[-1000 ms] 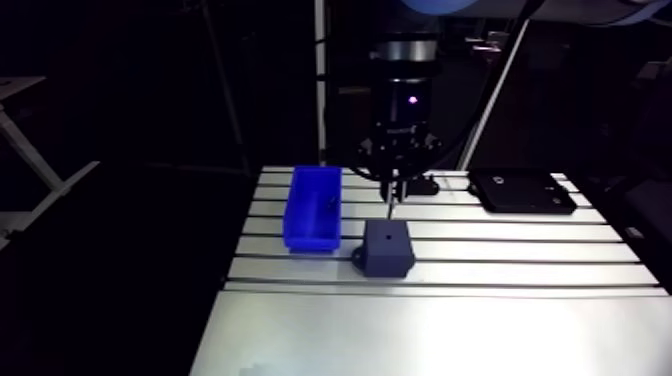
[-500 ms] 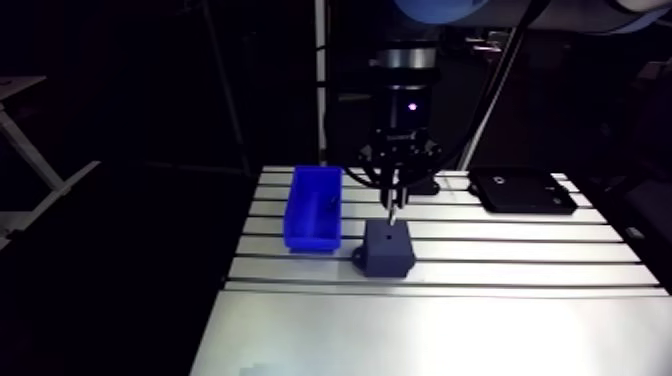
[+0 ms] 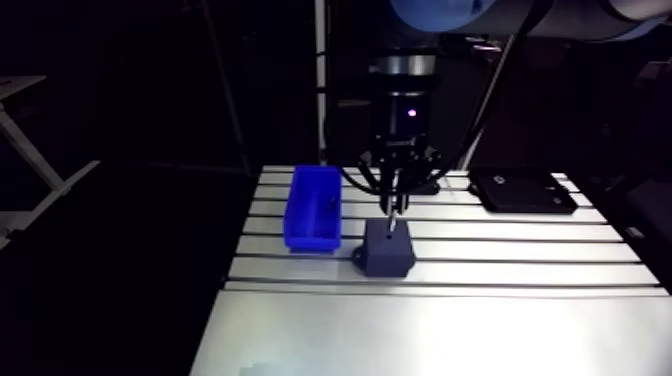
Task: Pick up the M10 bolt and insert it into the hole until fully seated.
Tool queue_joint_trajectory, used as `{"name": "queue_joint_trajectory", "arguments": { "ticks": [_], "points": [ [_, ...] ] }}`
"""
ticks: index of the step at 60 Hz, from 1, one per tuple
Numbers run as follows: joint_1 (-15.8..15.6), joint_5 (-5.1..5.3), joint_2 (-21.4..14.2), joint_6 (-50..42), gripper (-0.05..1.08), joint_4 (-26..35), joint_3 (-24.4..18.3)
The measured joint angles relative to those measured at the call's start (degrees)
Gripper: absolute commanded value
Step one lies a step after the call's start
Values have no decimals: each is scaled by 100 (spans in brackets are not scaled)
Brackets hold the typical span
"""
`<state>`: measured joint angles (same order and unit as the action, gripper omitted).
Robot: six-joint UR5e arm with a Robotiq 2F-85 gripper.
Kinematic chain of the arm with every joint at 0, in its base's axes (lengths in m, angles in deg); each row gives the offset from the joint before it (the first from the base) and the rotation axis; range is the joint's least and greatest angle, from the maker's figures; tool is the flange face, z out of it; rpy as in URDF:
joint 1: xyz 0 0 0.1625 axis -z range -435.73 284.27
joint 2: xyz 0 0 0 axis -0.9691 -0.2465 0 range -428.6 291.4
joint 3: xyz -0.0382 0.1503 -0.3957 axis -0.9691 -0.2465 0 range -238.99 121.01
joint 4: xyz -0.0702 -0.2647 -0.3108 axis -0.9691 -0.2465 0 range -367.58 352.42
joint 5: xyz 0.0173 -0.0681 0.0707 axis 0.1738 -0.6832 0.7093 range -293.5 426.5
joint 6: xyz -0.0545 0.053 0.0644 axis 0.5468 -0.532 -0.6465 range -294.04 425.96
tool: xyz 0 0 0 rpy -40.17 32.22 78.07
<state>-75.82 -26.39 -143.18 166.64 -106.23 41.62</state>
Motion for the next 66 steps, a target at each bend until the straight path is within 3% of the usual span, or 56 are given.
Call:
{"name": "queue_joint_trajectory", "arguments": {
  "ticks": [66],
  "points": [
    [0, 2, 0, 16, 108, -272, 190]
  ]
}}
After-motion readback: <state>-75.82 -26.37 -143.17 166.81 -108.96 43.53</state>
